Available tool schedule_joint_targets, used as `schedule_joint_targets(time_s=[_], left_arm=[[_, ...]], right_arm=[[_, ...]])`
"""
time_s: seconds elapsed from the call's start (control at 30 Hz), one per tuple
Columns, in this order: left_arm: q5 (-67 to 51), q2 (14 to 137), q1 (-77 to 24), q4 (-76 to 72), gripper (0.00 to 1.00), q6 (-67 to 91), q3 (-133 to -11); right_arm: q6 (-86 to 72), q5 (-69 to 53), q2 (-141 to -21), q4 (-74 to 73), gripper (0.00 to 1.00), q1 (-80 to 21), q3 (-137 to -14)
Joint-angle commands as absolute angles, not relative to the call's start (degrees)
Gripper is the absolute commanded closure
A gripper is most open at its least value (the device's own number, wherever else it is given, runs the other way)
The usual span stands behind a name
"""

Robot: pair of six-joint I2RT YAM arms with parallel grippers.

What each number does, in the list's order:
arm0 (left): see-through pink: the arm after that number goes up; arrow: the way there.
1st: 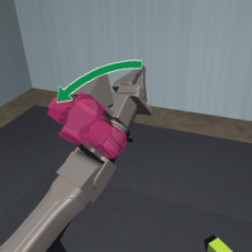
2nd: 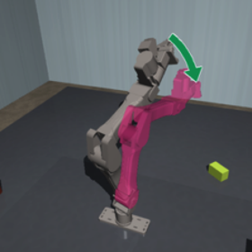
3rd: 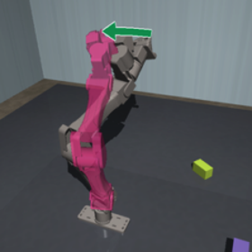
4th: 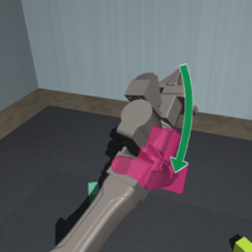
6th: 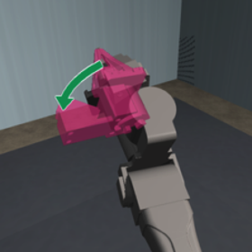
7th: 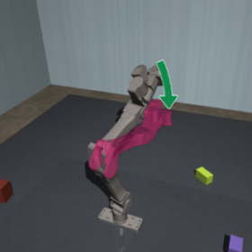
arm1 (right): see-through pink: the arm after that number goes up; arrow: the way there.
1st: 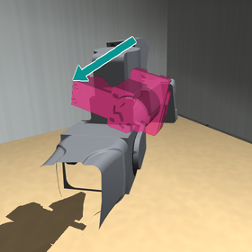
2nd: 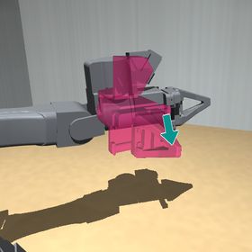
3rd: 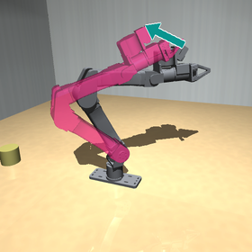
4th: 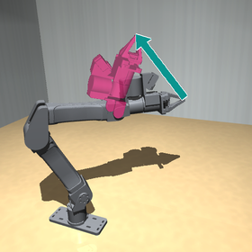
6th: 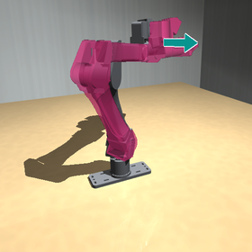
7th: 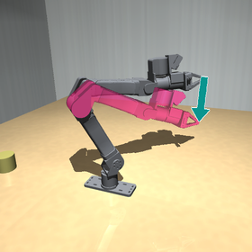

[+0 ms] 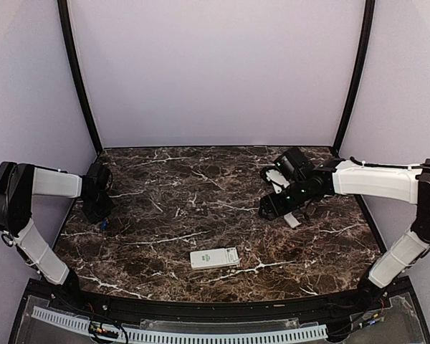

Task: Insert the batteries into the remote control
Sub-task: Pick up the battery from the corner of the board, then pass from the left arm to the right

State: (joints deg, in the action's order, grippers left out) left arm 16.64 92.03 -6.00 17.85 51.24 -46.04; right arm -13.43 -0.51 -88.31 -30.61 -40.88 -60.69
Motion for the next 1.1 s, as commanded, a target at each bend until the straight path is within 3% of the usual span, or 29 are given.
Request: schedule_joint_targets(time_s=[0.0, 0.27, 0.6, 0.77, 0.9, 1.07], left_arm=[[16.6, 92.56, -5.69, 20.16, 1.0, 51.54, -45.68], [13.73, 86.25, -6.2, 10.02, 1.0, 49.01, -42.57], [18.93, 70.31, -16.83, 3.47, 1.0, 40.2, -46.95], [17.31, 62.47, -25.65, -1.53, 1.0, 33.84, -48.13], [12.72, 57.42, -33.02, -14.41, 1.0, 26.61, -47.75], [2.26, 57.68, -40.86, -26.21, 1.0, 20.14, -48.12]], right_arm=[[-12.22, 1.4, -85.75, -30.67, 0.26, -41.31, -59.86], [-12.61, 1.68, -84.39, -31.39, 0.26, -41.3, -59.7], [-13.1, -3.39, -80.65, -26.61, 0.27, -41.36, -60.56], [-12.17, -12.6, -73.06, -17.79, 0.31, -41.35, -58.87], [-13.74, -23.17, -67.37, -3.23, 0.34, -41.43, -56.71], [-13.97, -26.4, -68.79, 9.17, 0.39, -44.08, -59.68]])
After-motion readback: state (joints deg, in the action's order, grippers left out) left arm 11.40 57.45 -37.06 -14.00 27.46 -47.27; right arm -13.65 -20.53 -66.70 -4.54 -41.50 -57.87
